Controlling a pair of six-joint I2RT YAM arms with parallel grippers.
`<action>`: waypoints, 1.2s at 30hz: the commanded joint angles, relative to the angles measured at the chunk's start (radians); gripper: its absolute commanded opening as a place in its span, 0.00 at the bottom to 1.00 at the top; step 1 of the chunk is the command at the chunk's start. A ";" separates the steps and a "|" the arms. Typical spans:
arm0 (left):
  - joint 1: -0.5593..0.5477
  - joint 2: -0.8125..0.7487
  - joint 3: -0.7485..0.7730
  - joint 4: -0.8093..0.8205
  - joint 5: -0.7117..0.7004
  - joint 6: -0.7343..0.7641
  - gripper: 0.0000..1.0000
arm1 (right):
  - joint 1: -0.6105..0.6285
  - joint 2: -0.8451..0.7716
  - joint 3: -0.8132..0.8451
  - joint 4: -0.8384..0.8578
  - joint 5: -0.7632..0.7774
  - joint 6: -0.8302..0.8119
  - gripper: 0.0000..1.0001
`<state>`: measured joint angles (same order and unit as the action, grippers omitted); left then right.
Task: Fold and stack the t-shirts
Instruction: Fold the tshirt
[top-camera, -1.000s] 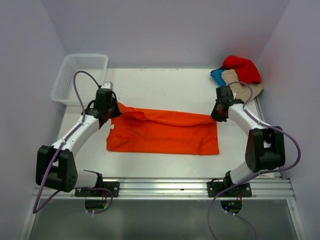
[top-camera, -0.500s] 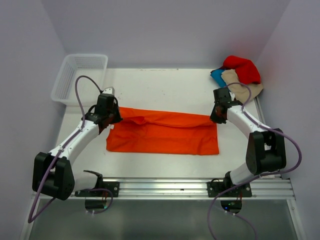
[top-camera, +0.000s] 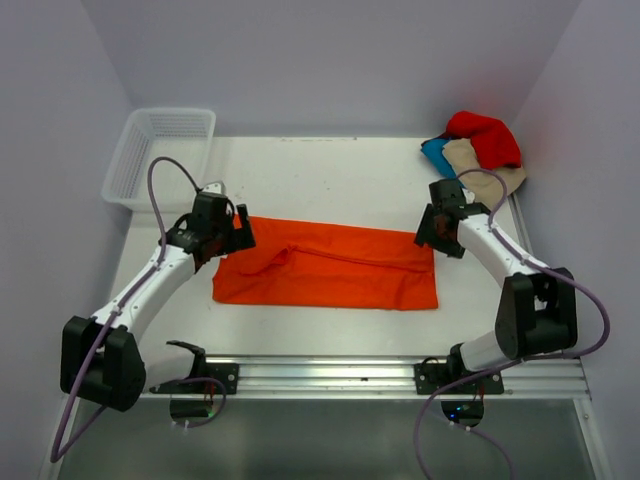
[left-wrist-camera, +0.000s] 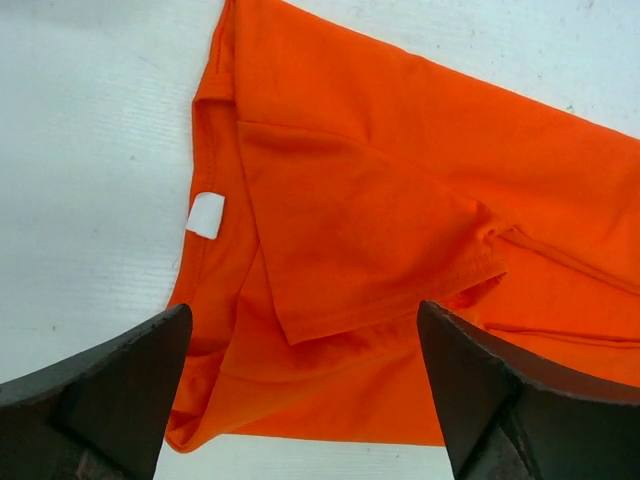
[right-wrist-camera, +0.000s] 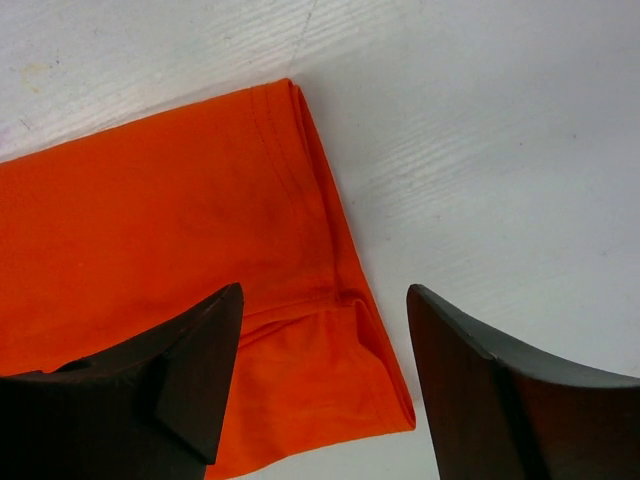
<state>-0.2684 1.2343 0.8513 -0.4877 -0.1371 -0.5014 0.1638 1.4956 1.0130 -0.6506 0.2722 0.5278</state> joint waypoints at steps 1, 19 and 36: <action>-0.008 -0.076 0.002 -0.057 -0.064 -0.023 1.00 | 0.005 -0.064 0.048 -0.057 0.053 0.008 0.71; -0.038 0.156 -0.124 0.313 0.090 -0.109 0.00 | 0.017 0.227 0.069 0.215 -0.205 0.031 0.00; -0.048 0.448 -0.049 0.396 -0.012 -0.198 0.00 | 0.086 0.222 -0.082 0.184 -0.162 -0.003 0.00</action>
<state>-0.3107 1.5871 0.7601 -0.1146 -0.0959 -0.6743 0.2142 1.7061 0.9852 -0.4175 0.1173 0.5385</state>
